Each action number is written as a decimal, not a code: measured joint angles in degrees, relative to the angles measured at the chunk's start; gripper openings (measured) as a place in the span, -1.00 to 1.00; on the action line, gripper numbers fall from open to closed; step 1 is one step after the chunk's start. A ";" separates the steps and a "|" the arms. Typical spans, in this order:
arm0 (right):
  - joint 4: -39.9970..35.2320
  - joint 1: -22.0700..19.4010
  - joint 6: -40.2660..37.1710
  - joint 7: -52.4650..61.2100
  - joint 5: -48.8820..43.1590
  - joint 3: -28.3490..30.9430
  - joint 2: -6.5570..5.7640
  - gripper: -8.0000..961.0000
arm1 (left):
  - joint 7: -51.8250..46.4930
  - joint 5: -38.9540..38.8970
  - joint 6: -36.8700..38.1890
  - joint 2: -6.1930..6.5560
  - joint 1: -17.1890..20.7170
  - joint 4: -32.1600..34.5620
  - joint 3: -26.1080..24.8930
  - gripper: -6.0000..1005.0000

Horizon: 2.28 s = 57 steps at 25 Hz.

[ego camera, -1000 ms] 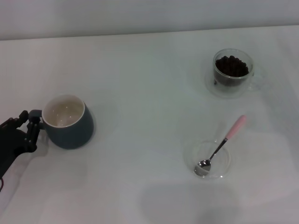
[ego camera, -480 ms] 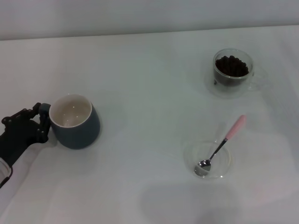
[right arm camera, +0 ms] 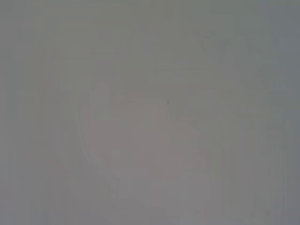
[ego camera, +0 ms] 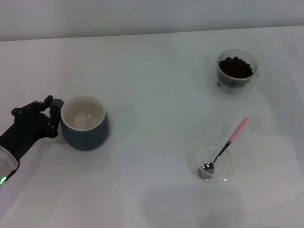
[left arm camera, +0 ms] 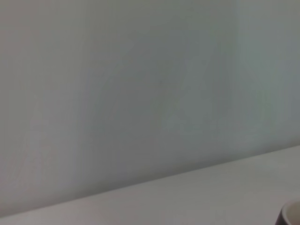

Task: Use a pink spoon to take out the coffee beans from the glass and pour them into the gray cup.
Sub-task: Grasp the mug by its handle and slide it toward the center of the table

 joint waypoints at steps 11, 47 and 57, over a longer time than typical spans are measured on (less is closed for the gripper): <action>-0.26 -0.07 0.25 0.14 0.09 -0.12 -0.09 0.81 | -3.03 0.25 -0.27 -0.12 -3.41 0.80 5.24 -0.62; 1.33 0.19 5.23 1.82 0.15 0.13 0.09 0.81 | -16.85 0.19 -19.57 0.14 -8.24 19.18 32.62 -0.58; 1.15 -0.12 4.86 1.51 0.31 0.13 0.04 0.81 | -16.81 0.05 -20.44 0.07 -7.10 19.15 32.58 -0.46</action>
